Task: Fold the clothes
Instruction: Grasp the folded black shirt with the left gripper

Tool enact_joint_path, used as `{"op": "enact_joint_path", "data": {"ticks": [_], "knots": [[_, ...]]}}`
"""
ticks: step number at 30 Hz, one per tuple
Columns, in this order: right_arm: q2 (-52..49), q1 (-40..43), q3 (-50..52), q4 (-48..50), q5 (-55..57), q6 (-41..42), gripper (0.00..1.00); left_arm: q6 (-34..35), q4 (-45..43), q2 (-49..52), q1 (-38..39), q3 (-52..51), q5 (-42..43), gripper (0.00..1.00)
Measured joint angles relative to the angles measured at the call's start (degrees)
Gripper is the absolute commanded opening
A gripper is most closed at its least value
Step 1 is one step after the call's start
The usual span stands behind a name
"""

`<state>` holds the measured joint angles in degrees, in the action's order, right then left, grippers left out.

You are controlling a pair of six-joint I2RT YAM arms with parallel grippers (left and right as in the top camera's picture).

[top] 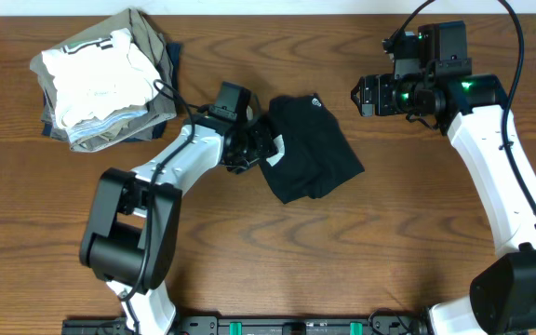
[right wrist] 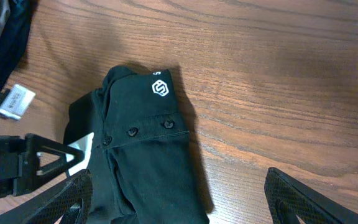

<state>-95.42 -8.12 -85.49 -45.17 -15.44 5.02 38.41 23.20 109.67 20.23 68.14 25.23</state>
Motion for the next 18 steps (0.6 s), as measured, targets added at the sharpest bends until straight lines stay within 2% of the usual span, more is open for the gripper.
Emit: {"op": "enact_joint_path", "data": {"ticks": [10,12,13,14,15,18], "knots": [[0.0,0.0,0.0,-0.3,1.0,0.0,0.88,3.2,-5.0,2.6,2.5,0.0,-0.2,0.6],[0.0,0.0,0.0,-0.4,1.1,0.0,0.88,4.2,-6.1,3.0,2.9,0.0,-0.1,0.51],[0.0,0.0,0.0,-0.4,1.2,0.0,0.88,5.1,-6.9,3.2,3.1,0.0,-0.2,0.39],[0.0,0.0,0.0,-0.4,1.2,0.0,0.88,5.7,-7.5,3.5,3.2,0.0,-0.2,0.2],[0.0,0.0,0.0,-0.4,1.2,0.0,0.88,6.3,-8.0,3.7,3.3,0.0,-0.1,0.06],[0.0,0.0,0.0,-0.4,1.4,0.0,0.87,6.8,-9.8,4.1,3.2,0.0,0.1,0.06]]}}
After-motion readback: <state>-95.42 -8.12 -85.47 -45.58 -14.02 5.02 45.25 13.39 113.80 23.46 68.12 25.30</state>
